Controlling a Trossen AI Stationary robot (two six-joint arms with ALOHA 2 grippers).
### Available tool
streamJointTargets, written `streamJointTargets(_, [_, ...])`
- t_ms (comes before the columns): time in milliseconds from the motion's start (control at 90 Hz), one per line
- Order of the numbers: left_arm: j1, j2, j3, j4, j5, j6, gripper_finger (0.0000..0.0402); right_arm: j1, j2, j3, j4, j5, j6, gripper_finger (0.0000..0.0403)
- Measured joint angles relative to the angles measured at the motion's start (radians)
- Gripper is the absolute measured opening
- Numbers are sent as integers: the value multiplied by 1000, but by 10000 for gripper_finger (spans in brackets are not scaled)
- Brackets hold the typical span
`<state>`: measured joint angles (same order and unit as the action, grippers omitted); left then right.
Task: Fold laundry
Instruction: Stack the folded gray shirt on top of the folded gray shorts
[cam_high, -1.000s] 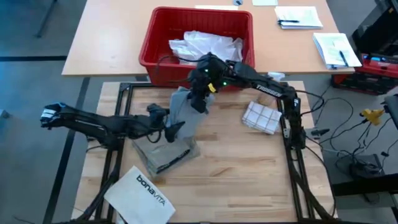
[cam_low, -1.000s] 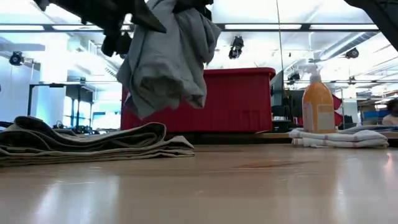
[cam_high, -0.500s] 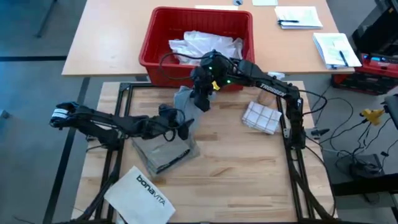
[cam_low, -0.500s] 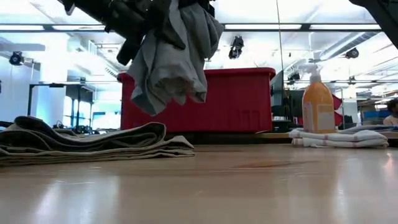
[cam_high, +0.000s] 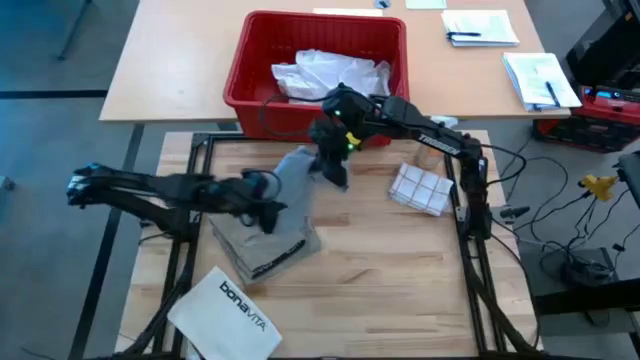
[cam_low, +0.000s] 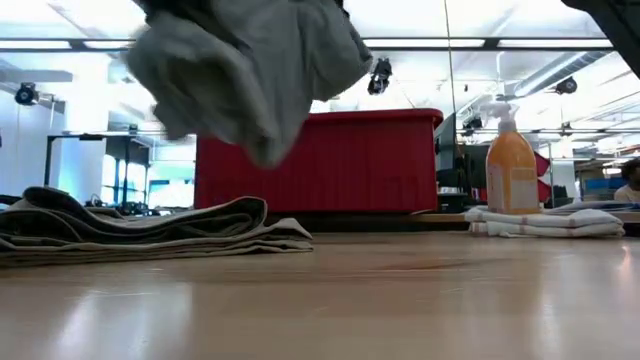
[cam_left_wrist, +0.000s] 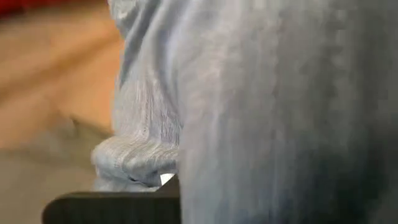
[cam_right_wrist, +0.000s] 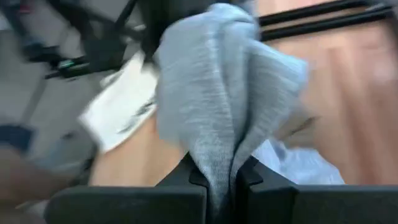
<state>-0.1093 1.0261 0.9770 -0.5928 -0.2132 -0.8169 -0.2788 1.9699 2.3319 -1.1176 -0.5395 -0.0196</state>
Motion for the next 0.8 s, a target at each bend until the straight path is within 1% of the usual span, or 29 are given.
streamJointTargets(100, [0,-52,49,-135,118,-42,11,27,17,-6,11,-96,5,0])
streamJointTargets(178, [7,-73,76,-193,220,-65,11,65,35,-10,55,-92,10,0])
streamJointTargets(233, [10,-78,86,-235,293,-82,11,91,53,-11,102,-88,42,0])
streamJointTargets(344, [9,-74,89,-314,371,-99,11,131,100,-13,173,-120,98,0])
streamJointTargets(433, [9,-69,77,-348,450,-65,11,158,146,-14,184,-116,100,0])
streamJointTargets(567, [8,-63,47,-396,497,41,11,179,213,-18,203,-116,99,0])
streamJointTargets(633, [8,-68,16,-404,531,78,11,176,230,-32,236,-80,98,0])
streamJointTargets(700, [8,-78,-22,-419,545,105,11,171,235,-53,287,-47,86,0])
streamJointTargets(800, [16,-102,-93,-398,546,120,11,163,231,-114,390,-46,75,0])
